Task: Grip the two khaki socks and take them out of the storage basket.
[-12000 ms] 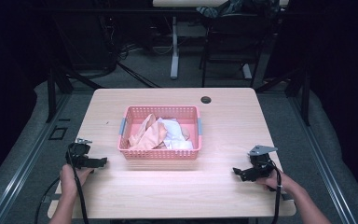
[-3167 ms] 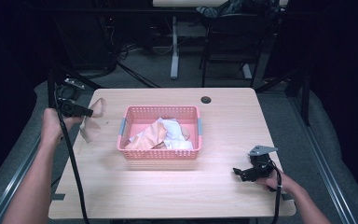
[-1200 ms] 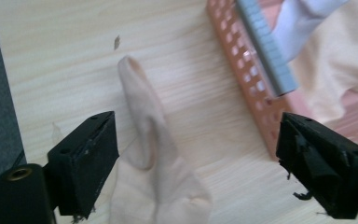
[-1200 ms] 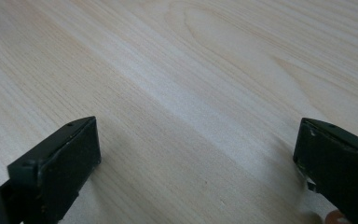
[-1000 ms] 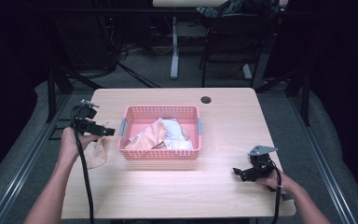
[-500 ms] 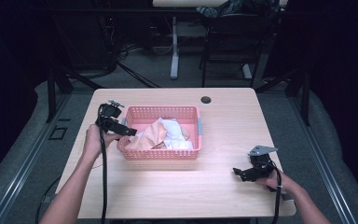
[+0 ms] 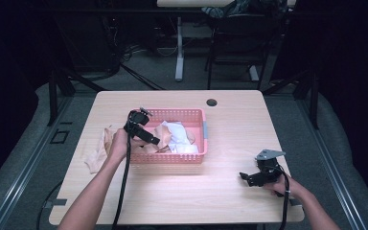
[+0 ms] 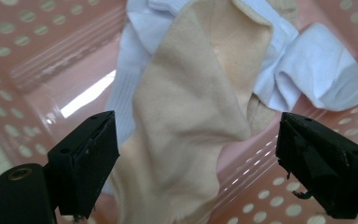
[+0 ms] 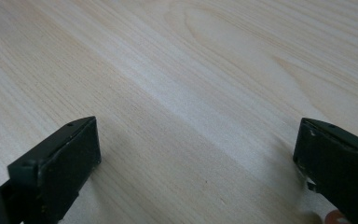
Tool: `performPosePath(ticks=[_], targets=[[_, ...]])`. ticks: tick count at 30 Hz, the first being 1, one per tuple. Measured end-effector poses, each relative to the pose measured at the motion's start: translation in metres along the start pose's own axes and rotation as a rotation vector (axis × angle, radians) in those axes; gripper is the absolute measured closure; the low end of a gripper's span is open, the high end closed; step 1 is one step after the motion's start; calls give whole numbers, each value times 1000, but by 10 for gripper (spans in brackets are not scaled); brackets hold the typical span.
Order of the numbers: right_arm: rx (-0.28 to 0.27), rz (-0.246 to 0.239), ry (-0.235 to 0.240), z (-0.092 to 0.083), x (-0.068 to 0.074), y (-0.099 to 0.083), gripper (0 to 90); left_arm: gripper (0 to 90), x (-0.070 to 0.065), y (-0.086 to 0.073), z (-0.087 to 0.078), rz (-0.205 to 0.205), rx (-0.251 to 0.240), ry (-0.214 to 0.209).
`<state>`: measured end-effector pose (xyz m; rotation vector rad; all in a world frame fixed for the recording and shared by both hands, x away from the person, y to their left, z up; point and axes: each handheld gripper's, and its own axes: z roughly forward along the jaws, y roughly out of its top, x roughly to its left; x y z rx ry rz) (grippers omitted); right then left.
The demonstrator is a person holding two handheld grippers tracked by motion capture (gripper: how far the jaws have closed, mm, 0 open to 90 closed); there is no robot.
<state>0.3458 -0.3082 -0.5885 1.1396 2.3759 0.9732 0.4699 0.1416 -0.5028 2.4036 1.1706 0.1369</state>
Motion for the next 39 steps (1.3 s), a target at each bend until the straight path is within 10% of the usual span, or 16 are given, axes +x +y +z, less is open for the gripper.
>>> performPosePath(ticks=[9,21,28,39], targets=[[0,0,1,0,0,0,0,181,-6,9,26,-28,93,30],[0,0,1,0,0,0,0,461,-4,17,37,-33,166,69],[0,0,1,0,0,0,0,718,0,16,31,-32,145,57],[0,-1,1,0,0,0,0,799,11,8,-3,-33,70,62]])
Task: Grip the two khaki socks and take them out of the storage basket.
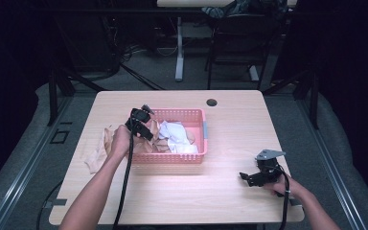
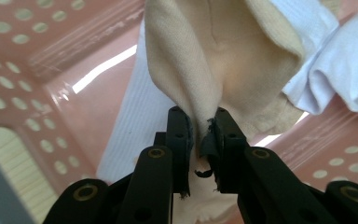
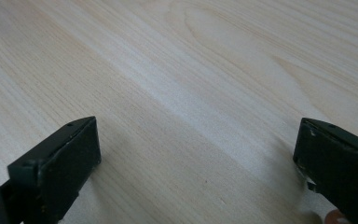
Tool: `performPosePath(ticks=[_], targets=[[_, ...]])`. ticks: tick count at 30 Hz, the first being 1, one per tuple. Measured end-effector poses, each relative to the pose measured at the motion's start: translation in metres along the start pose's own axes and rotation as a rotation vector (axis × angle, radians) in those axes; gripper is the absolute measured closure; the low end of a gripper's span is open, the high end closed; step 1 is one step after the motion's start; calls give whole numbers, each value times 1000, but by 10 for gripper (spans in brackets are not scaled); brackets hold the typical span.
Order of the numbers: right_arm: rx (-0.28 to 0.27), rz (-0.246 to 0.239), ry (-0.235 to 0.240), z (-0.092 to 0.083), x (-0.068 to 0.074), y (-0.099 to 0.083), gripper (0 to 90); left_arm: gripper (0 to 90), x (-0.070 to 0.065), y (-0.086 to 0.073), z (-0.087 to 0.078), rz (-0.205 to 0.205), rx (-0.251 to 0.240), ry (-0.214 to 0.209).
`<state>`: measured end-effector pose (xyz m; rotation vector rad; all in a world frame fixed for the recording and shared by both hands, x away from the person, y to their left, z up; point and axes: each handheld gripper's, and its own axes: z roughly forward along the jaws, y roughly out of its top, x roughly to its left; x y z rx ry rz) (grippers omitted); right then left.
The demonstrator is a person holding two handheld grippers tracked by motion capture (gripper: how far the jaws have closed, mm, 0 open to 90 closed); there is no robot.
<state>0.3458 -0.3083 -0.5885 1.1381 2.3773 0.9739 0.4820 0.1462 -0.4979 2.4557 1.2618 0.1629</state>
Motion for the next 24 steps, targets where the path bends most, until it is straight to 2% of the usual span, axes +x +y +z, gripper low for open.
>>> performPosePath(ticks=[12,17,18,24], targets=[[-2,1,3,0,0,0,0,822,9,-4,-41,18,-86,5],[-2,1,2,0,0,0,0,823,12,-2,-61,20,-122,4],[-2,1,2,0,0,0,0,823,12,-1,-70,26,-136,9],[-2,2,4,0,0,0,0,823,11,3,-88,37,-168,11]])
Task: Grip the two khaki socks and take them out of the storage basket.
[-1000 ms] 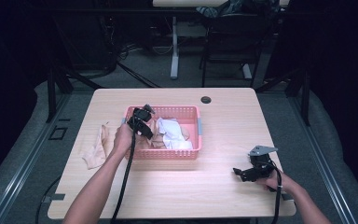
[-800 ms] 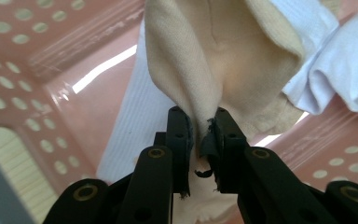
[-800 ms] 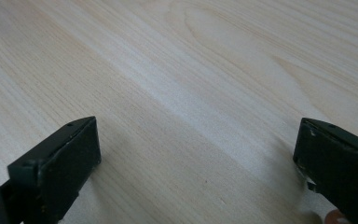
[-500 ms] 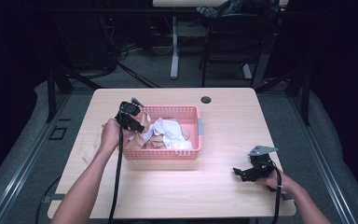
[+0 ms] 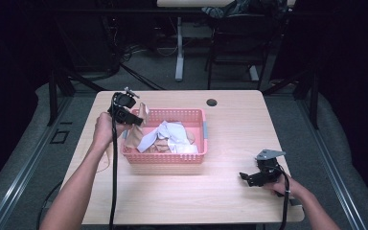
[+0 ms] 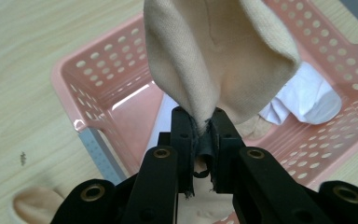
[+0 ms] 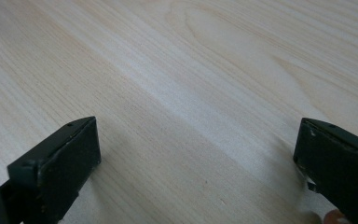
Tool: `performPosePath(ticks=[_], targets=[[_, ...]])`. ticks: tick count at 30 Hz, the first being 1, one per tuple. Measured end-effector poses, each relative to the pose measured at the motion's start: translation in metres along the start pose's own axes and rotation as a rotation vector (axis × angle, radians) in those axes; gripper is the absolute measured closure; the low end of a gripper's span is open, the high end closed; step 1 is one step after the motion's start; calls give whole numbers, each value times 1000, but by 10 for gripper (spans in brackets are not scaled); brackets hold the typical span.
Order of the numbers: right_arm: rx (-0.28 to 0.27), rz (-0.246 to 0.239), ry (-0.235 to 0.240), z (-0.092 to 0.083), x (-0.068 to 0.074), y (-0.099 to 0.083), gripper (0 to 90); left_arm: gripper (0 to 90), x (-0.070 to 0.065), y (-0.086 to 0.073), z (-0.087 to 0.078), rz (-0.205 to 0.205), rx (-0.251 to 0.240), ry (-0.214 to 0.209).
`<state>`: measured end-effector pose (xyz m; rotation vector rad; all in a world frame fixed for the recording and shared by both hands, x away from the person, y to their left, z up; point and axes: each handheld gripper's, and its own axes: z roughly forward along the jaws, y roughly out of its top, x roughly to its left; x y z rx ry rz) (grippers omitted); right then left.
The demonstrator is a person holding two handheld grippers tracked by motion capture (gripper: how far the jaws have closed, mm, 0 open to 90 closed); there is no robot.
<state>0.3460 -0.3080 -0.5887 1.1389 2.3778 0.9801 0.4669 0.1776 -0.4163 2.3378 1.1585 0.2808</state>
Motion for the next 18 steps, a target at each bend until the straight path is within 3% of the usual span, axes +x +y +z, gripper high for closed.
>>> performPosePath(ticks=[18], targets=[[-1,0,0,0,0,0,0,823,5,13,-49,21,-76,21]])
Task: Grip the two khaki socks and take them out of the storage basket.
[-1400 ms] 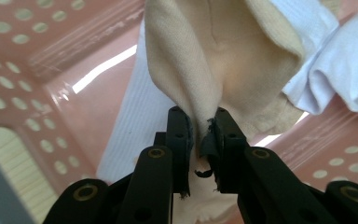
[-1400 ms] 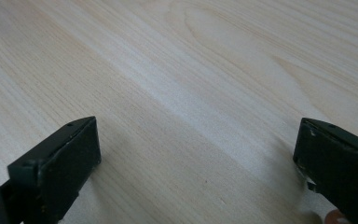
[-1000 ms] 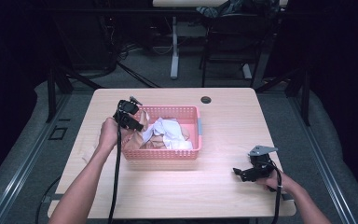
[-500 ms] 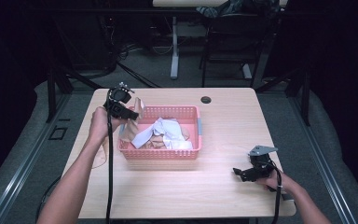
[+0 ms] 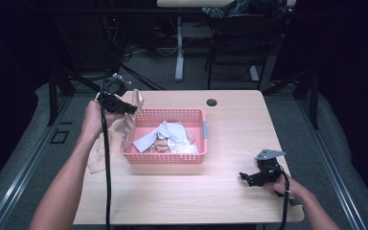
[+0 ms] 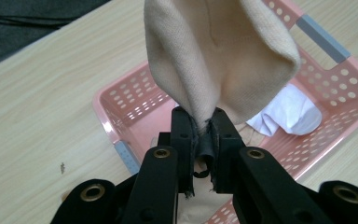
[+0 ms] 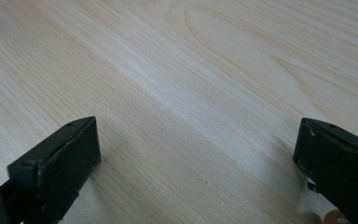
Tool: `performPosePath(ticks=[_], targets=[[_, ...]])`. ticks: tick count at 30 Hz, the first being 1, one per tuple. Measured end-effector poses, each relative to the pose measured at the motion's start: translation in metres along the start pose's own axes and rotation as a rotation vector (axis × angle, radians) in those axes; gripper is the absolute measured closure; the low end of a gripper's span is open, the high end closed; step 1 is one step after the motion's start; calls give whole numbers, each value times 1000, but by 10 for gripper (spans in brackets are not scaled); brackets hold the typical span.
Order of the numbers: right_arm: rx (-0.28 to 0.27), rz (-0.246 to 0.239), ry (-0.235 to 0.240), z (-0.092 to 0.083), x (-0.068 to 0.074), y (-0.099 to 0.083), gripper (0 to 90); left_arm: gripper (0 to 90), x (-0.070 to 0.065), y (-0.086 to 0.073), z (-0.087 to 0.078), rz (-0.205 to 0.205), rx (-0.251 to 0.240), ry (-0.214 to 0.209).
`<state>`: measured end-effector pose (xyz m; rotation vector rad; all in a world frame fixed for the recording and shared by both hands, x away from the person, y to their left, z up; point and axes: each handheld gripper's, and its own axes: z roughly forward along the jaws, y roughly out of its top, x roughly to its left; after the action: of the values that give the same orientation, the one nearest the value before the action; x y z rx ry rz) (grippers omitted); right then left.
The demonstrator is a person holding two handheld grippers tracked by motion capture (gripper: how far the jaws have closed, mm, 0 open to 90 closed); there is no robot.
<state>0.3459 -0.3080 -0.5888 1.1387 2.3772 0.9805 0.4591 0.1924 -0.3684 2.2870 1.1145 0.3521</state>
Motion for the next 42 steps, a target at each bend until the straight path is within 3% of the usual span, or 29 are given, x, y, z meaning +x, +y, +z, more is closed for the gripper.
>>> performPosePath(ticks=[12,25,33,42], targets=[[0,0,0,0,0,0,0,823,16,-8,-30,-21,-35,42],[0,0,0,0,0,0,0,822,41,-31,-56,-79,-59,96],[0,0,0,0,0,0,0,823,61,-50,-55,-133,-32,115],[4,-7,-2,0,0,0,0,823,78,-69,-38,-187,14,120]])
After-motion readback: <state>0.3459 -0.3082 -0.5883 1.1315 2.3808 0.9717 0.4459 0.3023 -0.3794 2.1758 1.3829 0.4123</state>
